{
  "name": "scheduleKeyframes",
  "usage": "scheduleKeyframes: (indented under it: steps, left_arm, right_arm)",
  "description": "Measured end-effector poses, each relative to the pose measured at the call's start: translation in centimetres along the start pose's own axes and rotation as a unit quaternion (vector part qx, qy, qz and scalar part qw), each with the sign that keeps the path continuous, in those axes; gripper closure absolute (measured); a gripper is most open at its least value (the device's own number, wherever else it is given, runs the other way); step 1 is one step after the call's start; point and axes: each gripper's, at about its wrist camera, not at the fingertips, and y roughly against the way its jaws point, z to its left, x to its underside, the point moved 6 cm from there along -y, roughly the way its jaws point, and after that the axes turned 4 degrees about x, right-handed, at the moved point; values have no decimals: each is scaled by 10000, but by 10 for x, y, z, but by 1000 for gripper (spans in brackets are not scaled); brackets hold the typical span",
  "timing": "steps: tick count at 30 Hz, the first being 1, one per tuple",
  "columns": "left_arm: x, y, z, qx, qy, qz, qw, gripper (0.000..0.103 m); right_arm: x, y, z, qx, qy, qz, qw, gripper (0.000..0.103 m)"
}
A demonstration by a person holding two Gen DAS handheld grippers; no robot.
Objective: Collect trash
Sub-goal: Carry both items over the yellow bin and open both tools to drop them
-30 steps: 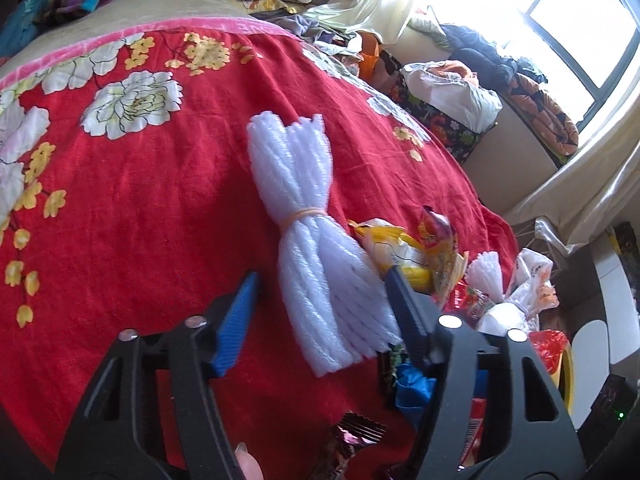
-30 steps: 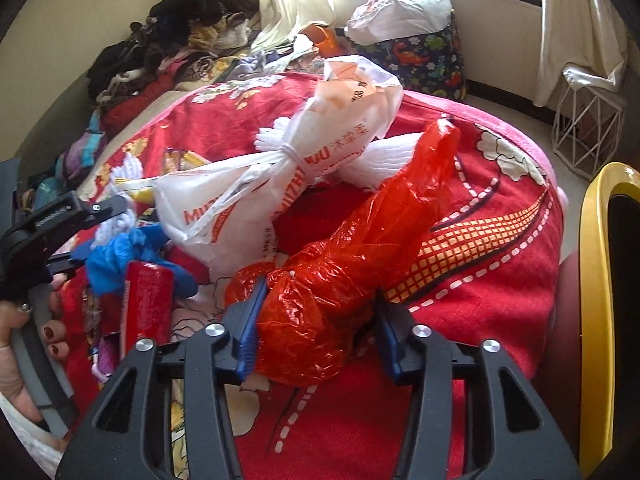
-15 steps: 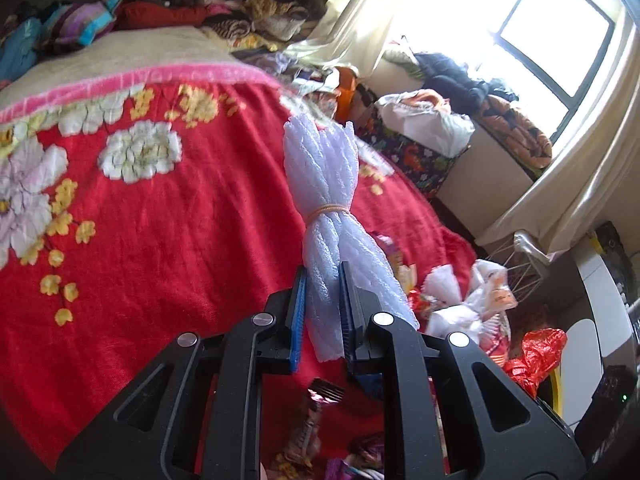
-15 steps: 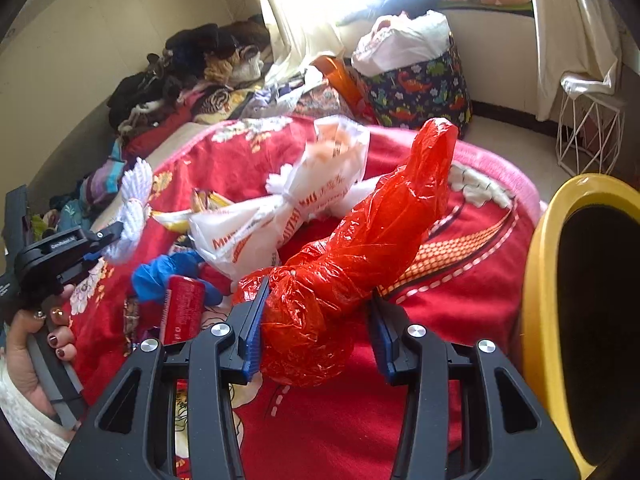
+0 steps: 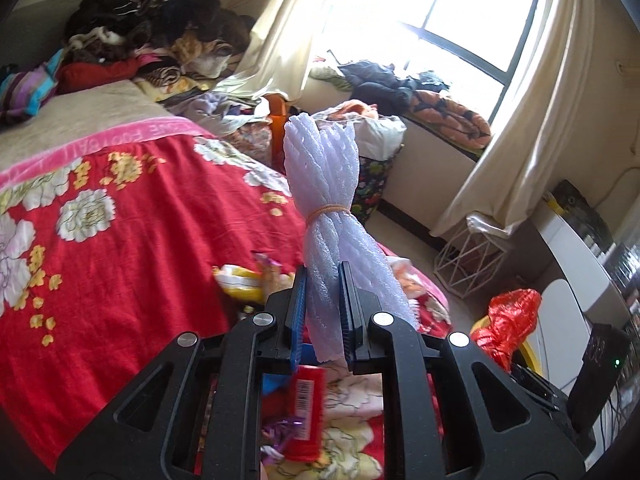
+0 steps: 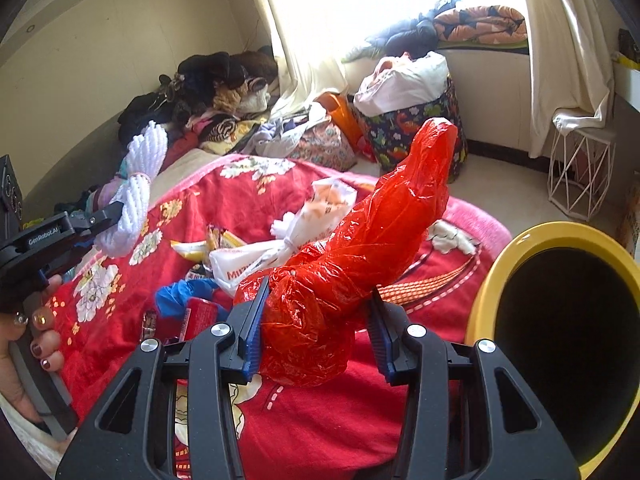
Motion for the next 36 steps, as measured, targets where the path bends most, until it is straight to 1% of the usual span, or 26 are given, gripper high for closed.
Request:
scheduleKeyframes:
  steps: [4, 15, 24, 36]
  left_arm:
    - [3, -1, -22, 184, -180, 40, 9997, 93]
    - [22, -9, -75, 612, -631, 250, 9958, 93]
    - [39, -15, -112, 883, -953, 393, 9907, 93]
    - [60, -29, -154, 1123, -1279, 626, 9834, 93]
  right_arm:
    - [-5, 15, -9, 68, -50, -139, 9999, 61]
    - [-12, 47, -46, 462, -178, -444, 9978, 61]
    - [-12, 65, -82, 784, -405, -552, 9946, 61]
    - [-7, 86, -129, 1203, -702, -604, 9884, 61]
